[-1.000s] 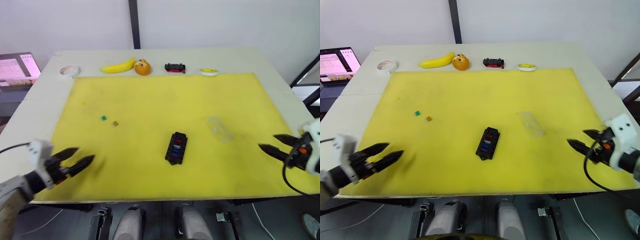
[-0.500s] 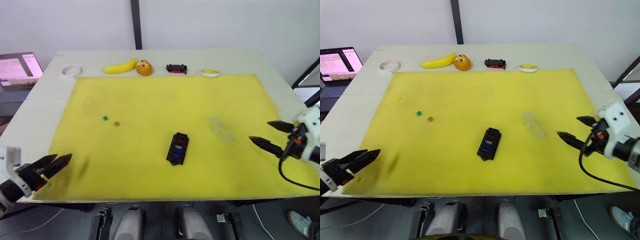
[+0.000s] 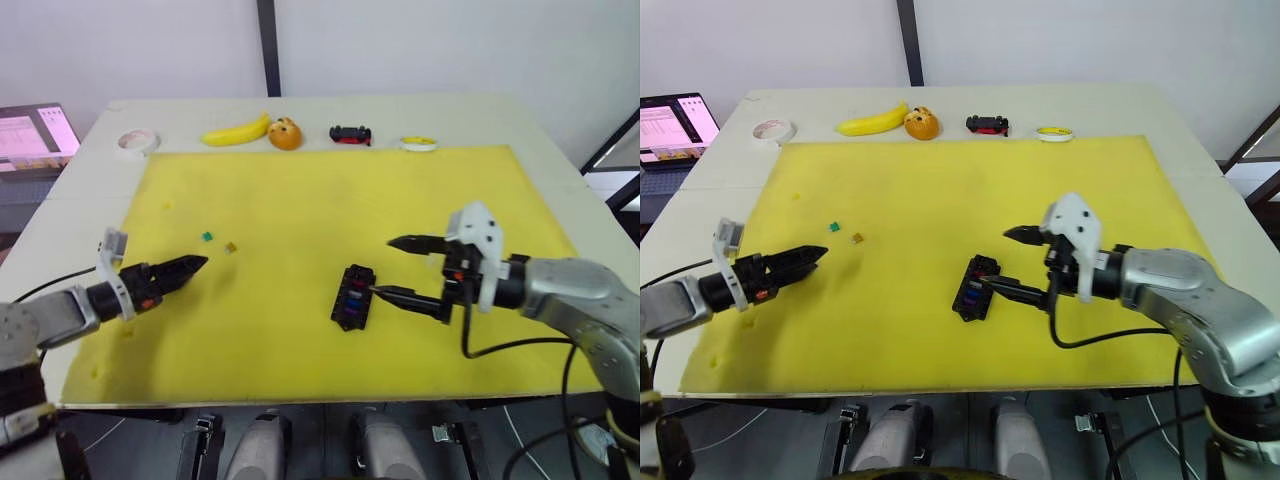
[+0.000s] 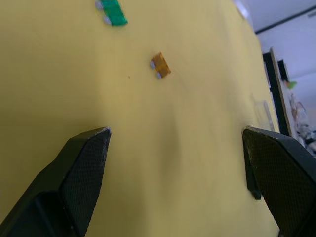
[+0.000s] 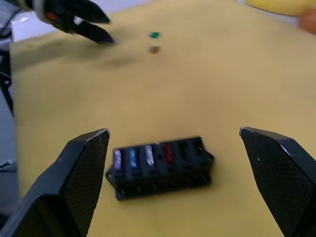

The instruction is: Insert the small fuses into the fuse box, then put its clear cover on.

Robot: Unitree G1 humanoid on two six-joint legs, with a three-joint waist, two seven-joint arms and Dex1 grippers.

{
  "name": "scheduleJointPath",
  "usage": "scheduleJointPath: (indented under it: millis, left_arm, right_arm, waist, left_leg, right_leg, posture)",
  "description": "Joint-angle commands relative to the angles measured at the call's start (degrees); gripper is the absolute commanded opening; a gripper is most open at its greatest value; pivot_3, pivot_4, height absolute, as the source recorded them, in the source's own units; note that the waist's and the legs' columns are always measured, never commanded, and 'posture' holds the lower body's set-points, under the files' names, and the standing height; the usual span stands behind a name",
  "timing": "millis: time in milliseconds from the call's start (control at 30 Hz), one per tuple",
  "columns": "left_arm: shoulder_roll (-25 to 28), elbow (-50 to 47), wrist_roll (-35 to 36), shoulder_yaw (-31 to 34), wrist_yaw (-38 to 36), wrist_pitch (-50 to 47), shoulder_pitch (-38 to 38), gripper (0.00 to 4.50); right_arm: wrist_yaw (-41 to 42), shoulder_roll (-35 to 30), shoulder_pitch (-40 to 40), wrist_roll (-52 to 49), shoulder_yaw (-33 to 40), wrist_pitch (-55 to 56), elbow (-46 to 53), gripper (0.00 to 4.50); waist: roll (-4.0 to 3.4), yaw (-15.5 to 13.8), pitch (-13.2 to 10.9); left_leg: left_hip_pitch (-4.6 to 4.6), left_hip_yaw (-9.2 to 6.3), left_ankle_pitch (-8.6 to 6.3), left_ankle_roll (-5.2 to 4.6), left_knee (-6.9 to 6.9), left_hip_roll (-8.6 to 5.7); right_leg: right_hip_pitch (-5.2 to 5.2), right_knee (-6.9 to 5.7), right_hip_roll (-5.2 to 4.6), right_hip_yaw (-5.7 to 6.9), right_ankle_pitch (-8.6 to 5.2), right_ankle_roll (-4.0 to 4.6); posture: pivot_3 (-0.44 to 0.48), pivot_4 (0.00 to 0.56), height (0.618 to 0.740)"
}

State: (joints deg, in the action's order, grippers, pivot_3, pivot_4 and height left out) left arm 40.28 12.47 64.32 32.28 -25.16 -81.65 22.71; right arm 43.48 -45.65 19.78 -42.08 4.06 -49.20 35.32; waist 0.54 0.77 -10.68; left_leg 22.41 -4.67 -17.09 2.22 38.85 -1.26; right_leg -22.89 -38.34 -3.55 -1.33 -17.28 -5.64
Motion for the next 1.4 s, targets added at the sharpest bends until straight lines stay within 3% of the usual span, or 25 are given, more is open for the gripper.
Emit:
scheduleJointPath:
  millis: [33, 133, 233, 300, 567, 1400]
  left_arm:
    - [-0.4, 8.39, -0.12, 2.73, 3.3, -2.9, 6.03, 4.5]
    - [-0.62, 12.92, 0.49, 3.53, 3.36, -6.47, 9.11, 4.5]
    - [-0.57, 5.33, -1.74, -2.25, 0.0, -4.9, 5.68, 4.5]
    - [-1.71, 5.42, -1.46, -1.76, 0.07, -5.89, 5.63, 4.5]
    - [-4.85, 15.06, -5.65, -1.0, -0.59, -1.39, 10.27, 4.5]
    - [-10.03, 25.14, -12.92, -1.76, -4.15, 1.22, 17.79, 4.5]
  right_arm:
    - [-1.63, 2.41, 4.15, 1.5, -4.68, 0.79, 1.48, 4.47]
    - [-2.41, 4.46, 6.7, 2.68, -7.93, 0.83, 0.94, 4.47]
    - [-3.09, 5.63, 8.17, 4.18, -9.88, 0.95, 0.11, 4.47]
    - [-2.98, 5.75, 8.57, 5.31, -10.95, 1.35, -0.11, 4.47]
    - [-3.04, 7.35, 9.29, 9.53, -14.2, 2.69, -2.18, 4.47]
    - [-0.71, 8.06, 10.47, 14.16, -14.1, 4.78, -6.58, 4.47]
  waist:
    - [0.0, -0.01, 0.0]
    - [0.01, 0.03, 0.0]
    - [0.02, 0.12, 0.01]
    - [0.02, 0.04, 0.01]
    - [0.03, -0.29, 0.03]
    - [-0.02, -1.57, 0.07]
  left_leg:
    - [0.0, 0.0, 0.0, 0.0, 0.0, -0.01]
    - [0.02, 0.0, 0.03, 0.04, -0.01, -0.03]
    - [0.09, 0.01, 0.16, 0.29, -0.02, -0.04]
    - [0.1, 0.04, 0.26, 0.47, -0.06, -0.04]
    - [0.09, -0.02, 0.23, 0.39, -0.08, -0.12]
    - [0.05, -0.16, 0.23, 0.37, -0.05, -0.25]
  right_leg:
    - [-0.01, -0.02, 0.0, 0.0, 0.0, 0.0]
    - [-0.07, -0.04, 0.01, 0.0, 0.0, 0.0]
    - [-0.19, -0.07, -0.04, -0.04, 0.0, 0.0]
    - [-0.21, -0.07, -0.13, -0.1, 0.0, 0.0]
    - [-0.2, -0.1, -0.1, -0.03, 0.01, 0.0]
    - [-0.07, -0.15, -0.15, 0.06, 0.04, -0.07]
  posture:
    - [0.0, 0.15, 0.74]
    - [0.0, 0.15, 0.74]
    - [0.0, 0.15, 0.74]
    - [0.0, 0.15, 0.74]
    - [0.0, 0.15, 0.74]
    - [0.0, 0.15, 0.74]
